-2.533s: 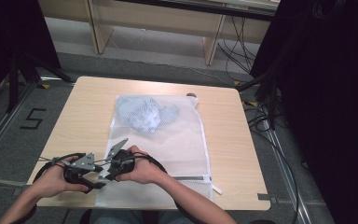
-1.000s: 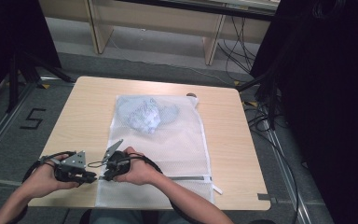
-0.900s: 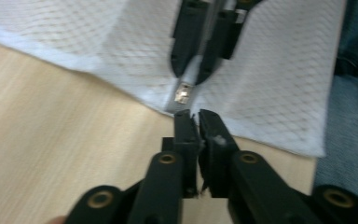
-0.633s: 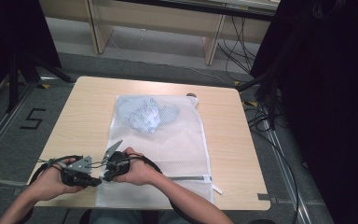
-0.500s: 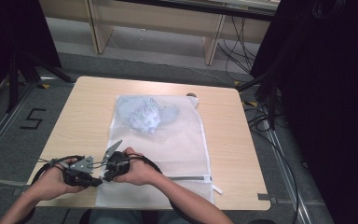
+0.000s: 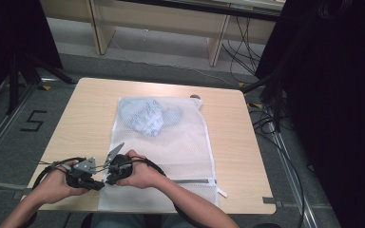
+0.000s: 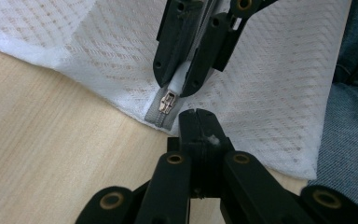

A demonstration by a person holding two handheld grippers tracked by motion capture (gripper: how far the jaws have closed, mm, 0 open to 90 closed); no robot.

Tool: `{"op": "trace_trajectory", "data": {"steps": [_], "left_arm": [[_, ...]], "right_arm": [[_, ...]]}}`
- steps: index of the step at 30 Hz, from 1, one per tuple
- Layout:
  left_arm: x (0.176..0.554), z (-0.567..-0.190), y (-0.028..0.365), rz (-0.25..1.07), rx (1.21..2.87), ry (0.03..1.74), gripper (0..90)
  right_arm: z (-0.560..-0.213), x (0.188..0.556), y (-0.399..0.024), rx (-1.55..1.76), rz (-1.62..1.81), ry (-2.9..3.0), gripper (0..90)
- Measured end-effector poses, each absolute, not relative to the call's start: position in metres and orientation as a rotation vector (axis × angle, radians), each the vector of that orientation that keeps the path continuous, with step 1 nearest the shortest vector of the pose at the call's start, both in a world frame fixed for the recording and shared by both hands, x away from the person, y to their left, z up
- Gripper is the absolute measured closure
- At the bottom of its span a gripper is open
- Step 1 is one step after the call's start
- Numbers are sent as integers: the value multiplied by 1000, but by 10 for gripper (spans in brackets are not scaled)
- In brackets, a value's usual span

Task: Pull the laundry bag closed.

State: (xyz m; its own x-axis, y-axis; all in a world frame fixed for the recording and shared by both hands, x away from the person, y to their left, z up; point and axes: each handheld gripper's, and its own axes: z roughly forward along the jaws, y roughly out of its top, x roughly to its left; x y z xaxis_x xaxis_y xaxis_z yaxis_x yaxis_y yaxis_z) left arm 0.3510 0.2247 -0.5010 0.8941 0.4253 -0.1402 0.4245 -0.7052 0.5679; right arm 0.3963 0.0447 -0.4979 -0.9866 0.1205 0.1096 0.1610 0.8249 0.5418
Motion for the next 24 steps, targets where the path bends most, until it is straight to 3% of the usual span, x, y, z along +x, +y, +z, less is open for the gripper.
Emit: {"op": "trace_trajectory", "data": {"steps": [1, 7, 13, 24], "left_arm": [[356, -500, 234, 1, 2471, 581, 900], [359, -499, 240, -28, 2274, 829, 899], [363, -498, 235, -13, 2320, 898, 899], [358, -490, 227, -57, 2177, 1396, 900]], "right_arm": [[-499, 397, 45, -209, -905, -2931, 823], [-500, 397, 44, -192, -929, -2919, 823], [-500, 397, 44, -189, -928, -2923, 823], [-500, 395, 45, -181, -932, -2931, 823]]}}
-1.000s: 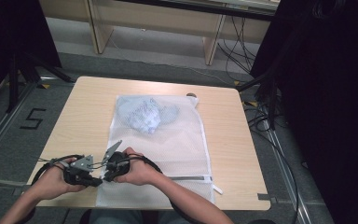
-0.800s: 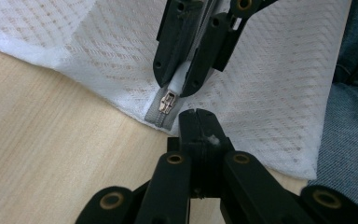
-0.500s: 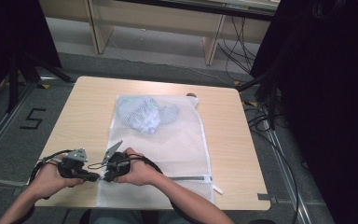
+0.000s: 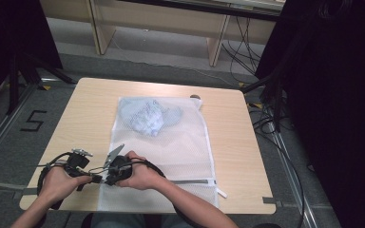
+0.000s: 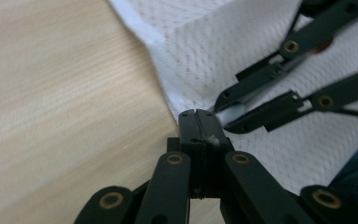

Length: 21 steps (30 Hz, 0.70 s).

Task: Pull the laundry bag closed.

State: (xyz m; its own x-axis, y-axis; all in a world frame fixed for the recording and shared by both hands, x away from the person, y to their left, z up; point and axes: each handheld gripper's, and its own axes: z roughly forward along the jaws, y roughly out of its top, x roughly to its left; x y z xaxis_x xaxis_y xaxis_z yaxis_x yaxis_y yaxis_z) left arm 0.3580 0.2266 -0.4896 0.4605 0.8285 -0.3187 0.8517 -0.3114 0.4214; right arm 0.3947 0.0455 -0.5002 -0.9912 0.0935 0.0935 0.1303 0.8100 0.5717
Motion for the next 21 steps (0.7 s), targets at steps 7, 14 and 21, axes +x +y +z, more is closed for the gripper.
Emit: {"op": "trace_trajectory", "data": {"steps": [7, 14, 21], "left_arm": [[355, -491, 223, -47, 2110, 1506, 900], [356, -491, 223, -57, 2090, 1537, 899], [356, -489, 221, -47, 2088, 1546, 900]], "right_arm": [[-501, 393, 45, -175, -936, -2942, 823], [-501, 392, 46, -178, -935, -2944, 823], [-501, 392, 46, -173, -937, -2944, 823]]}}
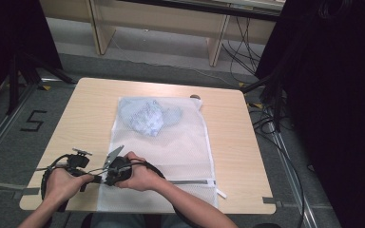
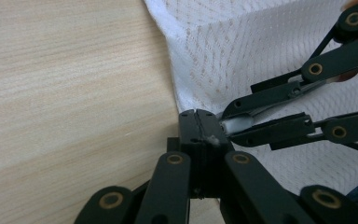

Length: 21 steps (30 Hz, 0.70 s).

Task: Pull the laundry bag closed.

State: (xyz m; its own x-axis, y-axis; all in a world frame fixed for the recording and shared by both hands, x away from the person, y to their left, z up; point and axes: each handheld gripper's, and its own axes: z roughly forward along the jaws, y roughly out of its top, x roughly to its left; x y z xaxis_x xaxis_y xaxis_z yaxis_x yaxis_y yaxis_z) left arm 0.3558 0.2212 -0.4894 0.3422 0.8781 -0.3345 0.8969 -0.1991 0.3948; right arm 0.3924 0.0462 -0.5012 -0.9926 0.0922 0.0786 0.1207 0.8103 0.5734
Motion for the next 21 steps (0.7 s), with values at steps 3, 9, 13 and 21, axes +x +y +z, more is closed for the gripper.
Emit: {"op": "trace_trajectory", "data": {"steps": [3, 9, 13, 21], "left_arm": [[355, -489, 217, -49, 2071, 1545, 899], [355, -489, 216, -42, 2085, 1553, 900], [355, -490, 217, -38, 2080, 1568, 900], [354, -491, 216, -34, 2065, 1588, 900]], "right_arm": [[-502, 391, 47, -188, -947, -2931, 823], [-502, 391, 47, -197, -948, -2933, 823], [-502, 392, 47, -174, -943, -2947, 823], [-502, 389, 49, -193, -947, -2947, 824]]}}
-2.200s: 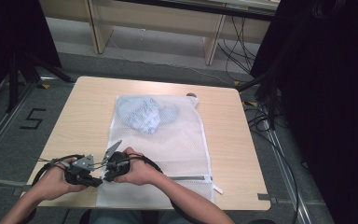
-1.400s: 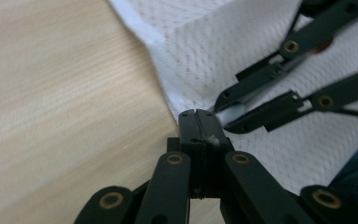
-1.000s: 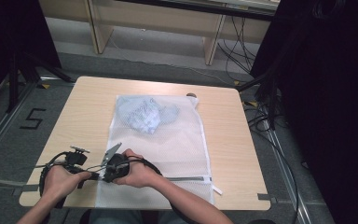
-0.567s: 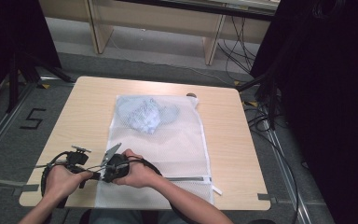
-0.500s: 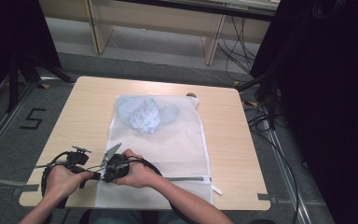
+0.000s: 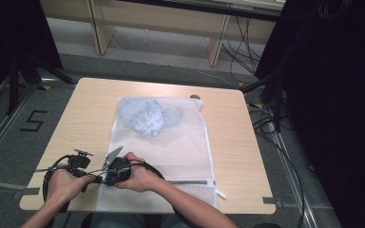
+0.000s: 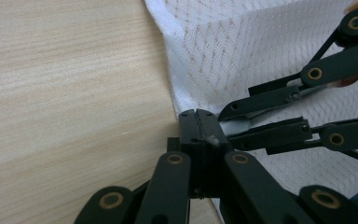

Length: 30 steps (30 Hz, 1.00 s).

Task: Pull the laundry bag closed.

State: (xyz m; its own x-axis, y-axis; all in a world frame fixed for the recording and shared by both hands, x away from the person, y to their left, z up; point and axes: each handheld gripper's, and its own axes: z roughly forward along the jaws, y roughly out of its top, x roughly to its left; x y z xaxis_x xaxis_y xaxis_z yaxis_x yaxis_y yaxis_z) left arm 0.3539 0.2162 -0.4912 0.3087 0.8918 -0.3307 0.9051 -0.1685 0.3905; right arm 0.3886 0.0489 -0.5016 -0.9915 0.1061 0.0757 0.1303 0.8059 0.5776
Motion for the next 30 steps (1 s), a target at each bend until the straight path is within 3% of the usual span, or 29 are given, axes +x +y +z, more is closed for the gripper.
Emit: {"op": "trace_trajectory", "data": {"steps": [30], "left_arm": [[357, -492, 219, -20, 2177, 1551, 900]], "right_arm": [[-497, 389, 50, -197, -904, -2966, 827]]}}
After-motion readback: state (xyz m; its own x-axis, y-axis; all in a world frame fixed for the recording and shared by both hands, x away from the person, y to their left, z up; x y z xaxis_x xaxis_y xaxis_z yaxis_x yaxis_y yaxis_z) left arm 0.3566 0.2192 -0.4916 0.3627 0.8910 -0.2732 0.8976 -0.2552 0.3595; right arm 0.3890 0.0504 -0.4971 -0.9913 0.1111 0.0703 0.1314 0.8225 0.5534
